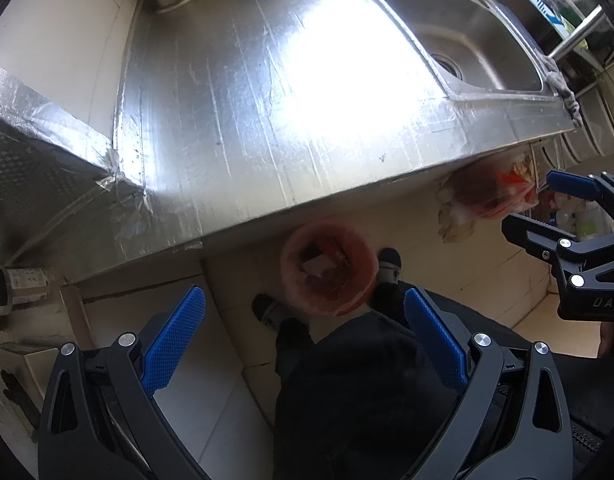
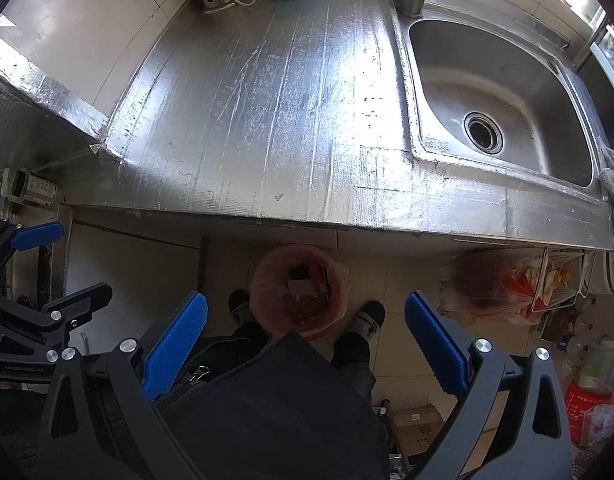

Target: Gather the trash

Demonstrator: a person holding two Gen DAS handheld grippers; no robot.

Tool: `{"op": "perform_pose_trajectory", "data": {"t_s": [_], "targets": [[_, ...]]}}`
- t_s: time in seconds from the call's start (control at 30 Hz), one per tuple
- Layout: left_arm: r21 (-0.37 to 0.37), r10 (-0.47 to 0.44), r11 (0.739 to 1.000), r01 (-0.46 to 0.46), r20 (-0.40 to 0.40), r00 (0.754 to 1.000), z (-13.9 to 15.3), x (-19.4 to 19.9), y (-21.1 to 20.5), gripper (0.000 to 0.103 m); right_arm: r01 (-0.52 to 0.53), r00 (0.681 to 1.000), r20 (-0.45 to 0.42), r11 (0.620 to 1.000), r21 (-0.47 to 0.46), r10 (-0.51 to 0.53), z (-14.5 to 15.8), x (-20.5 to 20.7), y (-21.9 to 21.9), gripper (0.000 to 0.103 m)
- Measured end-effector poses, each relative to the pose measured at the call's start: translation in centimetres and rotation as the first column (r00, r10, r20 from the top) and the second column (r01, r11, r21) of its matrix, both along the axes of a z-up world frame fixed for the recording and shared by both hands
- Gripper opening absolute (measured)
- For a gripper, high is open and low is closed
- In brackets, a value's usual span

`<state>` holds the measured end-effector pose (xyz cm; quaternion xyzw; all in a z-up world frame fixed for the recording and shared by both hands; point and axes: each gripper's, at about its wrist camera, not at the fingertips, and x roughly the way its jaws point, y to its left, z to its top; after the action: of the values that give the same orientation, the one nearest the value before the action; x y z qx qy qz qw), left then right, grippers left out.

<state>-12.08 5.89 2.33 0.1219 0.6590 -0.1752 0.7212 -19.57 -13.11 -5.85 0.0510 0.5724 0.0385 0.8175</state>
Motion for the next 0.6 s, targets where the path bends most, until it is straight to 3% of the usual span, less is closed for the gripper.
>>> {"op": "perform_pose_trajectory", "data": {"t_s": [0.6], "targets": [[-0.013, 0.028, 1.000, -0.028, -0.009, 1.000, -0.12, 0.67, 0.05, 0.097, -0.007, 1.000, 0.000, 1.000, -0.013, 0.007, -0.02, 0.54, -0.12, 0.098]]}}
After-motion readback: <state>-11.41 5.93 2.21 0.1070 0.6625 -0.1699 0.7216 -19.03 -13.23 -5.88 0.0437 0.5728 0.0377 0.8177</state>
